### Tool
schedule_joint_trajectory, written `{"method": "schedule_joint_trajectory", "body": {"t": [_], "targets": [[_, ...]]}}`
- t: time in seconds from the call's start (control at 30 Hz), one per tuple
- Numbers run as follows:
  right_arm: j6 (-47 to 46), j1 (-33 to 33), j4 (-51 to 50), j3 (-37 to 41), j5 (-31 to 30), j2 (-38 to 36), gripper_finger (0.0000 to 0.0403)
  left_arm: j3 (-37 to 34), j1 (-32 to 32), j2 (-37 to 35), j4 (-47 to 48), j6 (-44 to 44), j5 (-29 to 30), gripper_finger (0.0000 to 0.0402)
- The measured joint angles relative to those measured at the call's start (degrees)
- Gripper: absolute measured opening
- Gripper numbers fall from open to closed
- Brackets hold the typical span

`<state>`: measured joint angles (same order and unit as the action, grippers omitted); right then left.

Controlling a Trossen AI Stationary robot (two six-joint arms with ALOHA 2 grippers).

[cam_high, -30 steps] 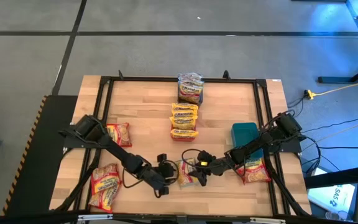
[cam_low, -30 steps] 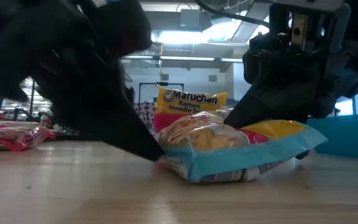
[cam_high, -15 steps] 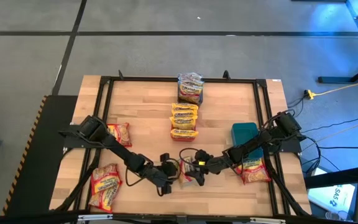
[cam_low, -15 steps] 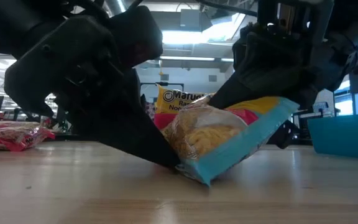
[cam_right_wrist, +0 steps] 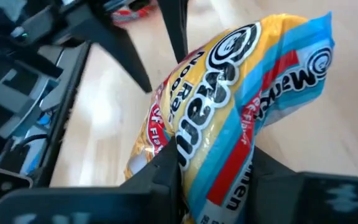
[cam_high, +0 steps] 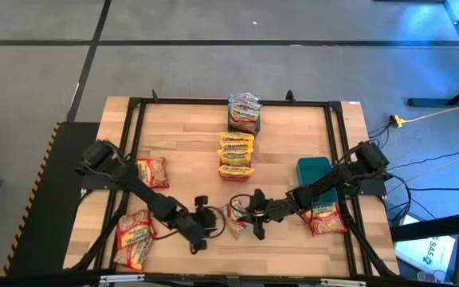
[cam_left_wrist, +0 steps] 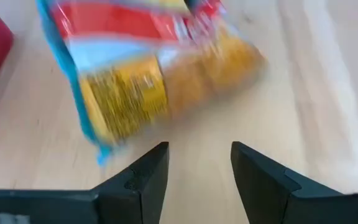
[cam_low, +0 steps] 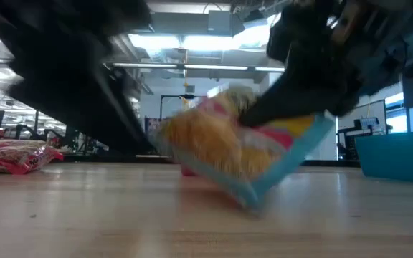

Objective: Sort Maruchan noodles
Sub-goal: Put the blue noodle pack into the black bin

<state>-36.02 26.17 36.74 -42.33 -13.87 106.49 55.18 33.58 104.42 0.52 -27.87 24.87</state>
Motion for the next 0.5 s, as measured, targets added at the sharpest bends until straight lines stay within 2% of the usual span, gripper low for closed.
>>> {"method": "schedule_joint_trajectory", "body": {"t": [0.13, 0.27, 0.5], "targets": [[5.9, -1.0, -2.7, 0.0, -0.1, -4.5, 0.0078, -0.9, 1.8, -3.8, 4.3, 3.0, -0.5, 0.0169], [12.1, -3.8, -10.7, -0.3, -0.6, -12.0, 0.0081, -6.3, 1.8, -8.0, -0.3, 4.8, -3.0, 0.0170], [26.1, -12.4, -33.3, -7.6, -4.0, -25.0, 0.0082, -19.6, -1.0, -12.7, -25.6, 7.7, -5.6, 0.0170]]}}
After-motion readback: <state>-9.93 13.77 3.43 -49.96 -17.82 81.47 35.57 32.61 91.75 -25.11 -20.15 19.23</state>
